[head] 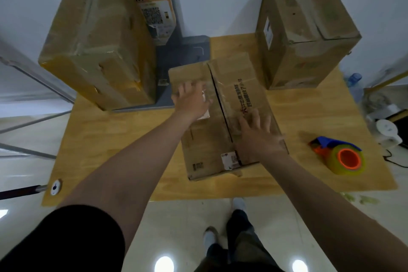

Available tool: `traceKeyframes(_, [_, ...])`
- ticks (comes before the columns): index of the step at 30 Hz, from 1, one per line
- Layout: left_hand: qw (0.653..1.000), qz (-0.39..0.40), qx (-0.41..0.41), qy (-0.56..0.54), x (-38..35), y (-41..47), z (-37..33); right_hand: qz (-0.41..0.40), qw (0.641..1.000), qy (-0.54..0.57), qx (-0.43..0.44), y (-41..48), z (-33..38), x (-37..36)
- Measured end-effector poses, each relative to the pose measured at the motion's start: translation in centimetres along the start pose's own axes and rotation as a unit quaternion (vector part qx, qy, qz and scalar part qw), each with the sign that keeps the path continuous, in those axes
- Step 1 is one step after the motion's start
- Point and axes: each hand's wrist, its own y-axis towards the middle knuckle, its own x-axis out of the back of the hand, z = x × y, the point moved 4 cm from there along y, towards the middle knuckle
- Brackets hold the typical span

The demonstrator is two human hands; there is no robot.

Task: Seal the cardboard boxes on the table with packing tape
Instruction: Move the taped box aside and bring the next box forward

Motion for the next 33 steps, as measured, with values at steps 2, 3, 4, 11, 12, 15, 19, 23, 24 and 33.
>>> traceKeyframes(2, [1.0, 0.008, 0.001, 0.007, -0.1, 2.9, -0.4, -0.023, 0.999, -0.018, 0.028, 1.6, 0.5, 0.6])
traceKeyframes(3, [1.0, 0.014, 0.004, 0.007, -0.2, 4.3, -0.6, -0.028, 0.999, -0.011, 0.04, 2.3, 0.7, 0.7])
traceKeyframes(4, [1.0, 0.02, 0.007, 0.005, -0.3, 5.6, -0.6, -0.028, 0.998, -0.002, 0.051, 2.8, 0.9, 0.8])
traceKeyframes(11, [0.999, 0.04, 0.002, 0.031, -0.6, 9.9, 1.0, -0.074, 0.995, 0.025, 0.066, 4.9, 1.2, 0.3])
traceKeyframes(12, [0.999, 0.037, -0.002, 0.039, -0.5, 9.9, 1.2, -0.081, 0.994, 0.02, 0.068, 4.9, 1.2, 0.3])
traceKeyframes(15, [0.998, 0.042, 0.004, 0.043, -0.1, 9.3, 2.0, -0.091, 0.993, 0.006, 0.075, 4.7, 1.2, 0.2])
traceKeyframes(19, [0.996, 0.055, 0.052, 0.039, 0.6, 6.9, 3.2, -0.117, 0.989, 0.038, 0.079, 4.1, 0.6, 0.5])
traceKeyframes(23, [0.986, 0.063, 0.11, 0.108, 0.6, 2.3, 4.4, -0.12, 0.988, 0.058, 0.078, 2.4, -0.1, 0.2])
traceKeyframes(24, [0.982, 0.067, 0.121, 0.126, 0.5, 0.9, 4.8, -0.113, 0.988, 0.062, 0.081, 1.7, -0.2, 0.0])
traceKeyframes(33, [0.972, 0.124, 0.185, 0.076, -2.7, -13.6, 8.1, -0.056, 0.995, 0.059, 0.052, -5.8, -1.3, -4.2])
